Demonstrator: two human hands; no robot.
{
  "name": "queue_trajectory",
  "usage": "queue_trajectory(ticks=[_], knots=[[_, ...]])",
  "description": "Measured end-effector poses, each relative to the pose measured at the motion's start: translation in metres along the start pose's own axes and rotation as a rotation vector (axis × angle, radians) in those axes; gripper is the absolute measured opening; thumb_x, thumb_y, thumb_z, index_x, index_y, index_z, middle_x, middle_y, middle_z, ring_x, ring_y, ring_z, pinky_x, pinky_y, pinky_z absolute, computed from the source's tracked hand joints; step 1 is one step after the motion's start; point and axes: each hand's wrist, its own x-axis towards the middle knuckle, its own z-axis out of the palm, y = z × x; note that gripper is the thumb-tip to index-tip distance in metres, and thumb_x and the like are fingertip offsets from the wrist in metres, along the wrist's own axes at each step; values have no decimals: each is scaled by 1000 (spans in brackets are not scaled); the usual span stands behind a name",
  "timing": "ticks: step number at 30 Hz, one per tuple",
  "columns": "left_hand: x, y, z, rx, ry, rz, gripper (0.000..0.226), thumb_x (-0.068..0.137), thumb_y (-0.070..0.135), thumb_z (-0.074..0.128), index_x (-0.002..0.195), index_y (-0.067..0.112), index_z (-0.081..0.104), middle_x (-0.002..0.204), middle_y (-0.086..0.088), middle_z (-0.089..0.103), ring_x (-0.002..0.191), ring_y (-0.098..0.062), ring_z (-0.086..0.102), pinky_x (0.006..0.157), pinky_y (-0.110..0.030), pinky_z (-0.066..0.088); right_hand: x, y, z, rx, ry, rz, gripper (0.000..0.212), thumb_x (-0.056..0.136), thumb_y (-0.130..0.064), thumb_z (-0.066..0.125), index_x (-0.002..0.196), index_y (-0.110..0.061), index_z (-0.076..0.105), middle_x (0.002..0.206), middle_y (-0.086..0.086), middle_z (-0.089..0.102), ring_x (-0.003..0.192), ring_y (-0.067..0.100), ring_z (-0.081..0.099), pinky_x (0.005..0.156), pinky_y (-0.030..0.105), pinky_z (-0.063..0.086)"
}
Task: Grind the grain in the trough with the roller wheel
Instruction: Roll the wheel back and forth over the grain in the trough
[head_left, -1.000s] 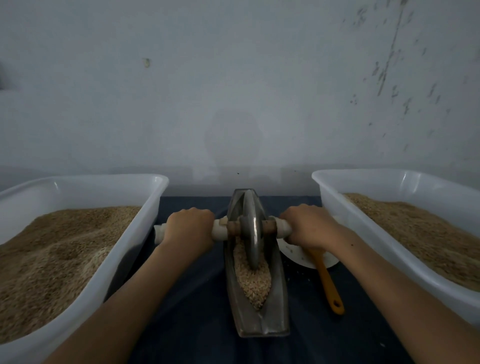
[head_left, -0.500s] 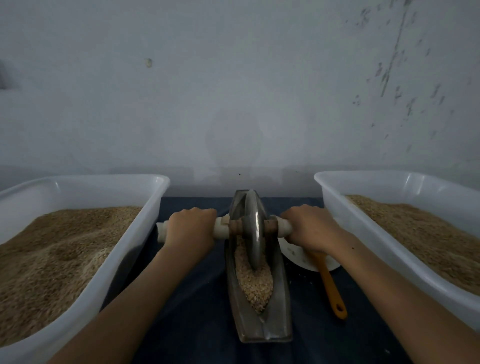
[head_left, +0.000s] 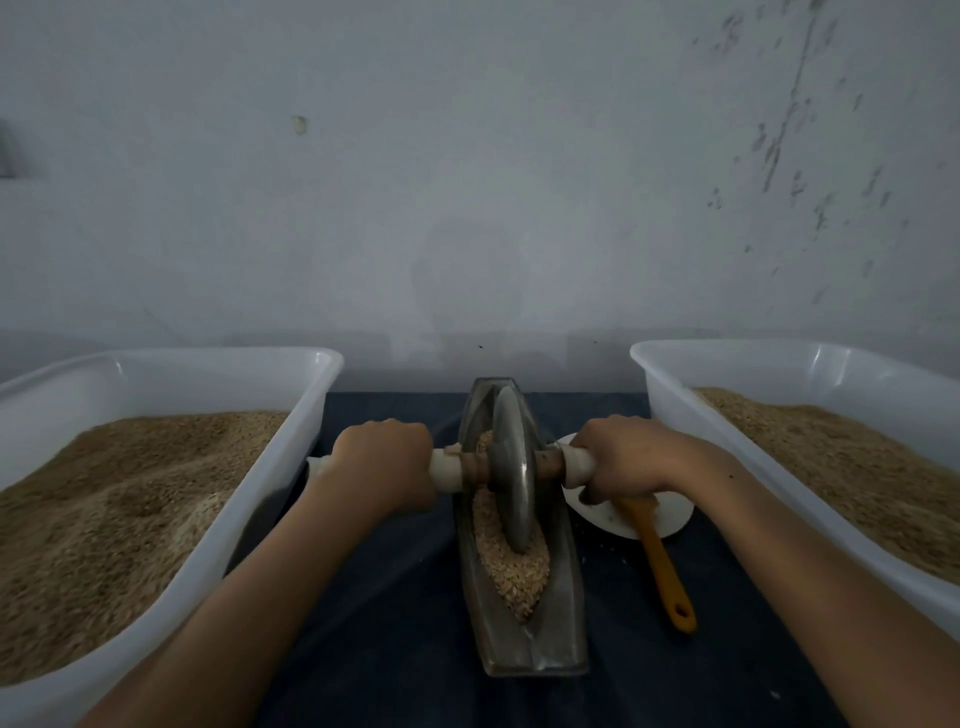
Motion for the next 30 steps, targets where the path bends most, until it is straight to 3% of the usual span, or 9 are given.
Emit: queue_trajectory(ticks=[4, 7, 11, 16, 19, 24, 30], knots=[[0, 1, 2, 2, 48, -15, 24, 82, 31, 62, 102, 19, 58, 82, 4, 53, 78, -16, 54, 70, -29, 43, 2, 0, 5, -34, 92, 8, 19, 82, -28, 68, 100, -22, 65, 90, -2, 65, 82, 16, 62, 67, 30, 49], [0, 1, 4, -17, 91, -36, 19, 85, 29, 60, 101, 20, 57, 96, 0, 61, 87, -18, 59, 71, -28, 42, 5, -1, 13, -90, 280, 5, 4, 86, -27, 59, 85, -23, 61, 84, -2, 63, 77, 17, 60, 59, 29, 40], [-3, 5, 6, -29, 227, -48, 8, 89, 28, 54, 93, 22, 52, 97, 1, 62, 89, -18, 59, 69, -28, 39, 6, -1, 18, -80, 405, -13, 10, 90, -28, 54, 80, -26, 55, 84, -4, 62, 78, 18, 59, 61, 29, 35], [-2, 4, 4, 16, 165, -25, 16, 88, 26, 56, 103, 20, 57, 100, 0, 62, 91, -18, 60, 71, -28, 40, 3, 0, 10, -45, 232, -18, 6, 86, -31, 63, 89, -25, 62, 88, -3, 65, 83, 17, 62, 64, 29, 42], [-1, 1, 0, 15, 62, -5, 24, 84, 29, 60, 106, 19, 58, 100, 0, 62, 92, -18, 61, 73, -28, 44, 0, 0, 2, -14, 41, 8, 27, 81, -32, 72, 105, -24, 63, 97, -2, 66, 88, 17, 62, 75, 32, 50], [-2, 1, -1, 6, 49, -1, 23, 82, 30, 61, 102, 19, 59, 89, 3, 58, 86, -17, 60, 73, -29, 47, 0, 1, 1, 32, -5, 22, 27, 80, -30, 74, 104, -24, 62, 89, -6, 61, 86, 15, 60, 73, 30, 49], [-2, 4, 6, -32, 226, -32, 10, 88, 30, 54, 89, 24, 46, 96, 2, 61, 89, -18, 59, 70, -29, 40, 7, 2, 18, -39, 351, -22, 11, 87, -36, 60, 80, -29, 57, 82, -7, 62, 77, 15, 59, 62, 29, 39]])
